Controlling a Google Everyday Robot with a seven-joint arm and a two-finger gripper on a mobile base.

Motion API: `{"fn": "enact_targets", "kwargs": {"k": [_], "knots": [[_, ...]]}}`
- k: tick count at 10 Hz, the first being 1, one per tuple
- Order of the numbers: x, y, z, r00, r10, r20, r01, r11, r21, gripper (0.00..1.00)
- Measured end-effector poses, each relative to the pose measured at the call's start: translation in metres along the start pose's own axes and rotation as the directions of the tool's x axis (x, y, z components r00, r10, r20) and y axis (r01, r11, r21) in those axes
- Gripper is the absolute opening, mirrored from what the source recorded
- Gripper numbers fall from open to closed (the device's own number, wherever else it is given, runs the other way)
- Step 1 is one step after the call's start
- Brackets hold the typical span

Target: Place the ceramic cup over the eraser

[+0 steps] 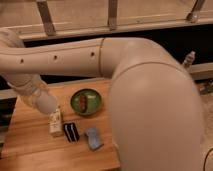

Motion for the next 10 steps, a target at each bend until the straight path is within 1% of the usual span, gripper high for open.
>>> {"fn": "enact_targets", "kwargs": {"k": [1, 3, 4, 5, 7, 8, 10], "knots": [[0.008, 0.003, -0.006, 0.999, 0.006, 0.035, -0.006, 1.000, -0.009, 0.00], [0.037, -0.004, -0.019, 0.995, 0.049, 0.082, -0.049, 0.999, 0.002, 0.00], [0.047, -0.002, -0.024, 0.993, 0.066, 0.103, -0.066, 0.998, -0.004, 0.00], [0.056, -0.002, -0.023, 0.989, 0.085, 0.120, -0.083, 0.996, -0.020, 0.00], [0.080, -0.007, -0.012, 0.982, 0.132, 0.138, -0.124, 0.990, -0.064, 0.00], [0.090, -0.010, -0.002, 0.978, 0.154, 0.143, -0.141, 0.985, -0.095, 0.00], [0.106, -0.017, 0.014, 0.970, 0.197, 0.142, -0.177, 0.974, -0.143, 0.00]]}}
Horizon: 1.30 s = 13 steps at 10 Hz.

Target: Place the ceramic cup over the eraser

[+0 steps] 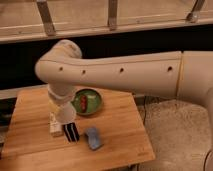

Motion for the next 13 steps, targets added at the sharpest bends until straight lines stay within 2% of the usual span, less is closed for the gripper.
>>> {"fn": "enact_targets", "kwargs": {"k": [2, 4, 6, 10, 13], "knots": [[0.017, -0.009, 0.019, 0.999, 0.046, -0.018, -0.046, 0.998, -0.044, 0.00], [0.024, -0.011, 0.028, 0.997, 0.066, -0.031, -0.068, 0.995, -0.069, 0.00], [0.028, -0.012, 0.032, 0.996, 0.079, -0.041, -0.082, 0.993, -0.082, 0.00], [0.025, -0.001, 0.032, 0.997, 0.067, -0.047, -0.071, 0.994, -0.083, 0.00], [0.026, 0.006, 0.048, 0.995, 0.064, -0.074, -0.072, 0.991, -0.110, 0.00]]}}
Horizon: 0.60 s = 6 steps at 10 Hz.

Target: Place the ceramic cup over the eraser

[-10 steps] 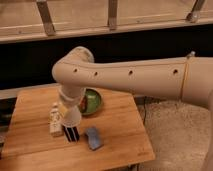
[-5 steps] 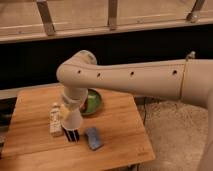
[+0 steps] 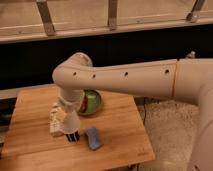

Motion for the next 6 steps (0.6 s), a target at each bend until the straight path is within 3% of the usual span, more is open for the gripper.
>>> {"fn": "enact_targets", "kwargs": {"k": [1, 6], "knots": [[0.000, 0.002, 0.008, 1.000, -0.002, -0.014, 0.001, 1.000, -0.008, 0.00], [-0.002, -0.006, 0.037, 1.000, 0.006, -0.002, -0.006, 1.000, -0.015, 0.00]]}}
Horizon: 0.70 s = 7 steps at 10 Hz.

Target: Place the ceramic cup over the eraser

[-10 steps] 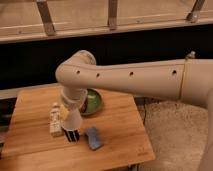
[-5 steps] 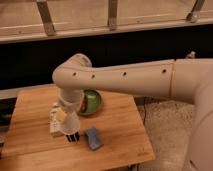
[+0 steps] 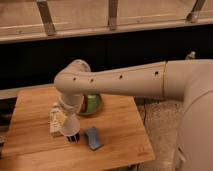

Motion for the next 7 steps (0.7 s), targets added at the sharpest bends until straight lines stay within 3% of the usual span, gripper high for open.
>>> {"fn": "enact_targets", "kwargs": {"k": [3, 7], "knots": [[-0.0005, -0.0021, 0.0045, 1.000, -0.004, -0.004, 0.004, 1.000, 0.002, 0.07], [-0.0005, -0.0021, 0.0042, 1.000, -0.004, -0.003, 0.004, 1.000, 0.003, 0.44]]}}
